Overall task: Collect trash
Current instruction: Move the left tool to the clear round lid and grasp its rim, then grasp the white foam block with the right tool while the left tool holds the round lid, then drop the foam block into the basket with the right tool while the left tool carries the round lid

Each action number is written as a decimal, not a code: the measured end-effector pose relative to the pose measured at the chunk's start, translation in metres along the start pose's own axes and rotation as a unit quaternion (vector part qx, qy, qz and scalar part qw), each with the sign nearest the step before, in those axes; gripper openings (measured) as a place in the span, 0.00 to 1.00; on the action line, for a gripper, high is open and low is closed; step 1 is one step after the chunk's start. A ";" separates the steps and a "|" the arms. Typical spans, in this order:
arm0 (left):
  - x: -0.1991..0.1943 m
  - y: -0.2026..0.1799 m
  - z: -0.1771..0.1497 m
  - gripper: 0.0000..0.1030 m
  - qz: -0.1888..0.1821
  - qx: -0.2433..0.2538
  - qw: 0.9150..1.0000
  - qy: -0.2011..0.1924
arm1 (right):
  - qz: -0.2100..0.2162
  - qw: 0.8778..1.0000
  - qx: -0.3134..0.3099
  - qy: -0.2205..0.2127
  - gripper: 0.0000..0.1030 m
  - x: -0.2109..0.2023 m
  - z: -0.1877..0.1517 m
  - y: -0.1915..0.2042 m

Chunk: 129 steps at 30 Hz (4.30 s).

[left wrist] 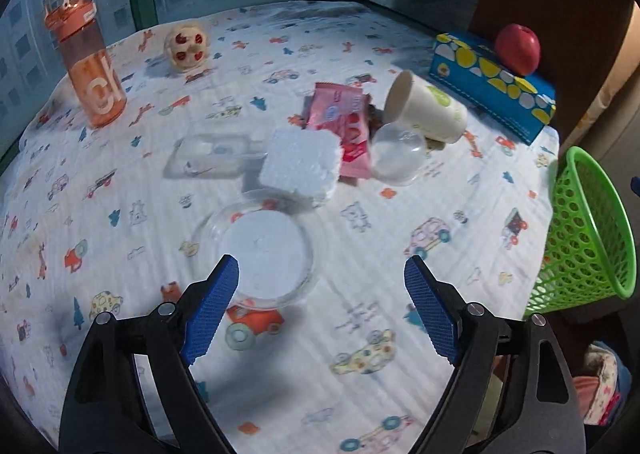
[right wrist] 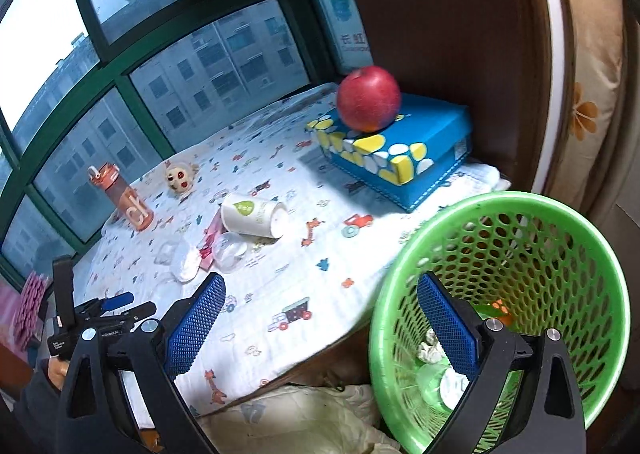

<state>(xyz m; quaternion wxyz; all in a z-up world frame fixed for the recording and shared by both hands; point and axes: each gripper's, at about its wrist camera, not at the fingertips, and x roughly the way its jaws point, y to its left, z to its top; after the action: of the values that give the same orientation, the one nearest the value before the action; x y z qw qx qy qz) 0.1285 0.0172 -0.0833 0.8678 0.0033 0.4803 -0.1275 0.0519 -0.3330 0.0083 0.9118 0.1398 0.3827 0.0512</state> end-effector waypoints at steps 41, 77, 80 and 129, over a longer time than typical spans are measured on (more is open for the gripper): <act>0.033 0.048 -0.004 0.86 0.007 0.003 1.000 0.025 | 0.065 0.986 -0.119 0.099 0.91 0.118 -0.007 0.128; -0.012 0.126 -0.020 0.86 0.040 -0.100 0.994 -0.005 | 0.018 0.899 -0.402 0.173 0.61 0.277 -0.032 0.258; -0.013 0.125 -0.021 0.86 0.040 -0.100 0.994 -0.005 | 0.022 0.902 -0.395 0.171 0.60 0.274 -0.032 0.256; -0.035 -0.202 0.042 0.86 -0.120 0.162 0.979 -0.031 | -0.160 0.985 0.073 0.004 0.71 -0.025 -0.018 -0.128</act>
<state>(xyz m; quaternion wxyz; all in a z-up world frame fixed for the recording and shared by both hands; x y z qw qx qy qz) 0.1007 -0.1759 -0.0074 0.8486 0.0820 0.4235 -0.3064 0.0193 -0.4565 -0.0242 0.8942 0.1425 0.4065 -0.1223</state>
